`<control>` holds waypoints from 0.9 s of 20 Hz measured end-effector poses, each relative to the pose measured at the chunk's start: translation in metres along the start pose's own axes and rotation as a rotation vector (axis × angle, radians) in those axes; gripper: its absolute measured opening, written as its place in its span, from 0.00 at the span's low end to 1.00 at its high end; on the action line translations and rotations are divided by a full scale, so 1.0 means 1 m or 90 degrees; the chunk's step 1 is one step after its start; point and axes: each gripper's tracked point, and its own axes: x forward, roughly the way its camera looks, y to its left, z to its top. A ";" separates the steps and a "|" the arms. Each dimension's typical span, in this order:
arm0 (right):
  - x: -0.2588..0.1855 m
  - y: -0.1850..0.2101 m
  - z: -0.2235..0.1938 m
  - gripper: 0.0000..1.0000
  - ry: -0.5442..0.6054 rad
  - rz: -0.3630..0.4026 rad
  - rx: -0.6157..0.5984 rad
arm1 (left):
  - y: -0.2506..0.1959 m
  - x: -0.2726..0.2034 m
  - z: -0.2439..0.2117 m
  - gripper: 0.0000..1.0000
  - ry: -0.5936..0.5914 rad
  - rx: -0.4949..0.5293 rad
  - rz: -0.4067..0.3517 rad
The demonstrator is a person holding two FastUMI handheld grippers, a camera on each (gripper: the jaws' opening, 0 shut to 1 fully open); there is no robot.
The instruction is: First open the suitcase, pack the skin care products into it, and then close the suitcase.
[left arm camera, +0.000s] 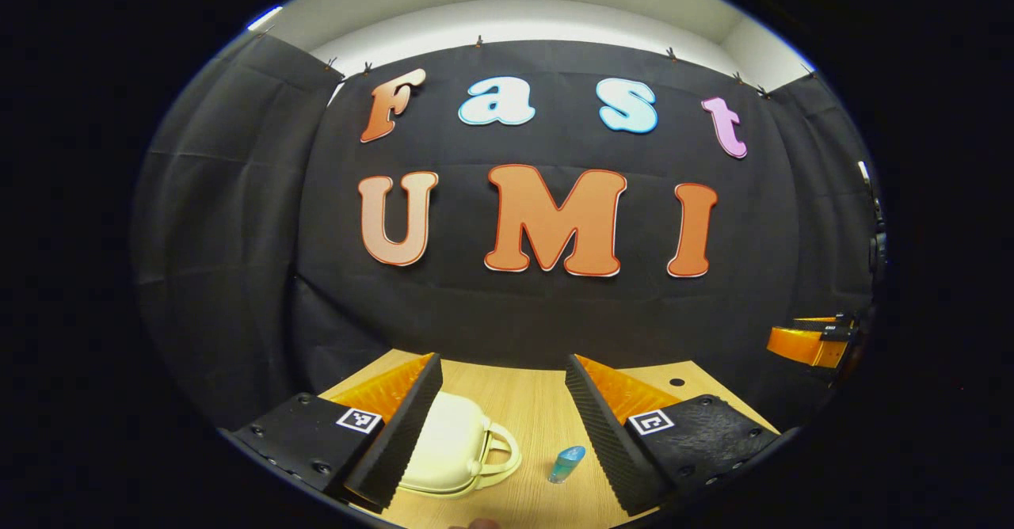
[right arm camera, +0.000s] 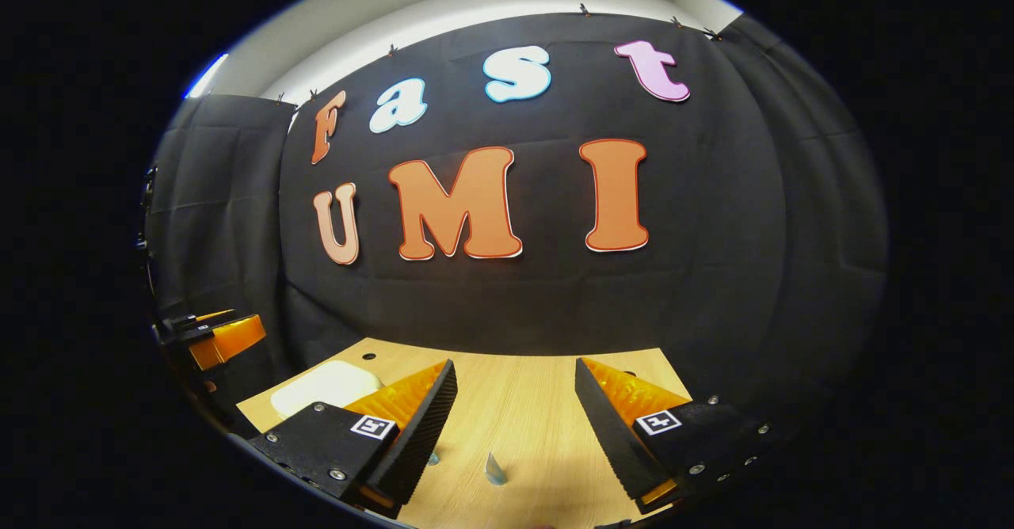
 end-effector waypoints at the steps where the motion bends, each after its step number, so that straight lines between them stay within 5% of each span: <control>1: 0.002 0.000 -0.002 0.95 0.002 -0.003 0.001 | -0.003 0.001 -0.001 0.97 0.000 0.005 -0.006; 9: 0.007 0.010 -0.016 0.95 0.025 -0.043 0.013 | 0.019 0.027 -0.022 0.95 0.029 0.080 -0.026; 16: 0.005 -0.001 -0.051 0.95 0.077 -0.082 0.017 | 0.011 0.048 -0.091 0.98 0.093 0.315 -0.066; 18: 0.003 -0.007 -0.060 0.95 0.095 -0.089 0.028 | -0.003 0.049 -0.128 0.98 0.124 0.388 -0.114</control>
